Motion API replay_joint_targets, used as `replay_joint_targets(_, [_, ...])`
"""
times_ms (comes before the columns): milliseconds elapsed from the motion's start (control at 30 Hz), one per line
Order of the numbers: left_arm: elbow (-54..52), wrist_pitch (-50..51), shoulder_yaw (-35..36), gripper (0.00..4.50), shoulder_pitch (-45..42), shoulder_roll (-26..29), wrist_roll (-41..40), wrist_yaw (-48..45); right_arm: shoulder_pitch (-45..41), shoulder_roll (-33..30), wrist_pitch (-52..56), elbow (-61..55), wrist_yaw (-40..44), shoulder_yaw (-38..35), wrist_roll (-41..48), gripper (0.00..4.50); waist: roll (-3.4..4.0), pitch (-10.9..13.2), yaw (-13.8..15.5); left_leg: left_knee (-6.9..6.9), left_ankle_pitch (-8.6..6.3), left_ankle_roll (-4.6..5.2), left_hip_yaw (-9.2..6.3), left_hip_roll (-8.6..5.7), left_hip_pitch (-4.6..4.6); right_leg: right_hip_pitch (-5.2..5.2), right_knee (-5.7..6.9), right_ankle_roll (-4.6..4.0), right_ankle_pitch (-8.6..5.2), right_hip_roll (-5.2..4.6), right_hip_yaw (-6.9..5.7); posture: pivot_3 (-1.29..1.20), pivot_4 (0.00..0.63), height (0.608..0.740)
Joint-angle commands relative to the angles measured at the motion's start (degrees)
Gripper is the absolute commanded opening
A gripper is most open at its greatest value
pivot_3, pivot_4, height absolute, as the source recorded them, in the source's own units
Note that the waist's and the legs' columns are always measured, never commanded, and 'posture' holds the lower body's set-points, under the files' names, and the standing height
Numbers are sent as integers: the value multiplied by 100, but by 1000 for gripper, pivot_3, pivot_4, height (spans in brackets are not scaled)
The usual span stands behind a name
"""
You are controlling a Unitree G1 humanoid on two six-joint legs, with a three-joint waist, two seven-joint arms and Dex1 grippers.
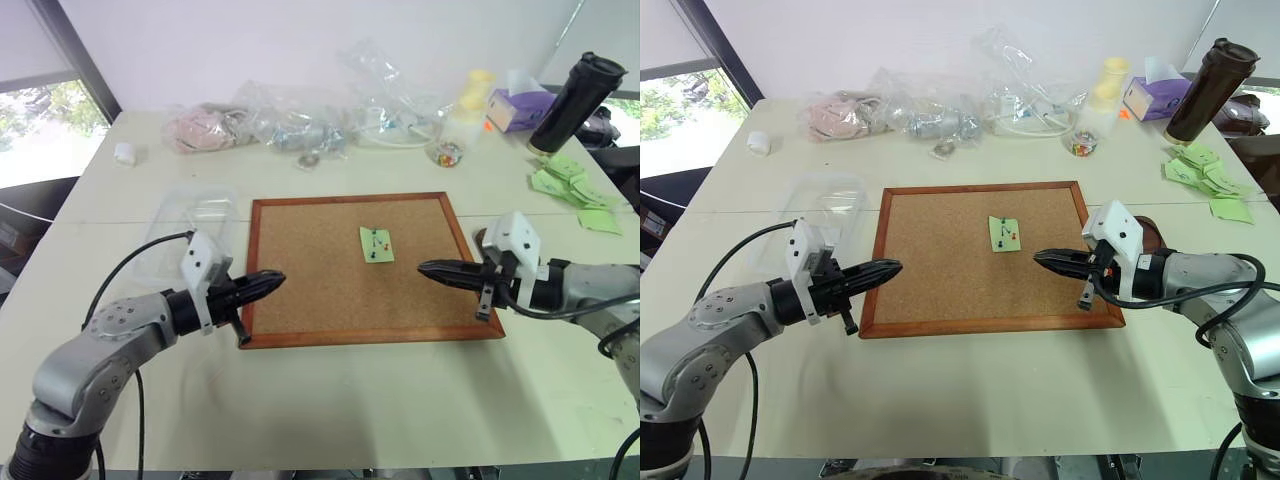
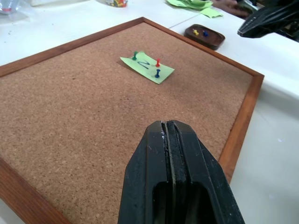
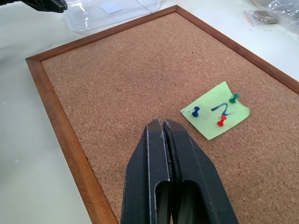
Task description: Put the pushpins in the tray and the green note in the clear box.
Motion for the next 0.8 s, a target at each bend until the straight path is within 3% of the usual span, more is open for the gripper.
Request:
replay_joint_targets(33, [-184, -38, 134, 61, -53, 64, -53, -39, -50, -11, -99, -101, 33, -34, 9, 0, 0, 0, 0, 0, 0, 0, 0, 0, 0, 0, 0, 0, 0, 0, 0, 0, 150, 740])
replay_joint_targets(800, [-111, -189, -70, 61, 58, 41, 295, -214, 38, 38, -168, -122, -24, -18, -74, 0, 0, 0, 1, 0, 0, 0, 0, 0, 0, 0, 0, 0, 0, 0, 0, 0, 150, 740])
